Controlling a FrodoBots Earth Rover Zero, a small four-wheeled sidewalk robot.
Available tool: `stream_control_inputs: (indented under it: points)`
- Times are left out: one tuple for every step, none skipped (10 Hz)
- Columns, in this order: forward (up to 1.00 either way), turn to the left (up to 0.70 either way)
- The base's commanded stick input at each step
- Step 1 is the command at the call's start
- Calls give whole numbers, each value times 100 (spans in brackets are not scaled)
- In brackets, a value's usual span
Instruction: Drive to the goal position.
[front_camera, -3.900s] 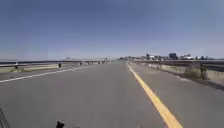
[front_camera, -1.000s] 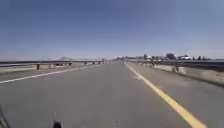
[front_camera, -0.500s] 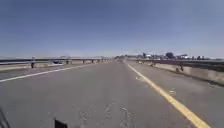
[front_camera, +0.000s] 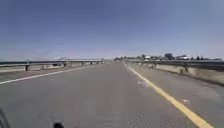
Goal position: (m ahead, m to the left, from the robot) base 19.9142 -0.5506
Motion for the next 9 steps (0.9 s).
stream_control_inputs:
  points:
    - [85, 0]
    - [85, 0]
    - [85, 0]
    - [85, 0]
    - [85, 0]
    - [85, 0]
    - [85, 0]
    - [85, 0]
    - [85, 0]
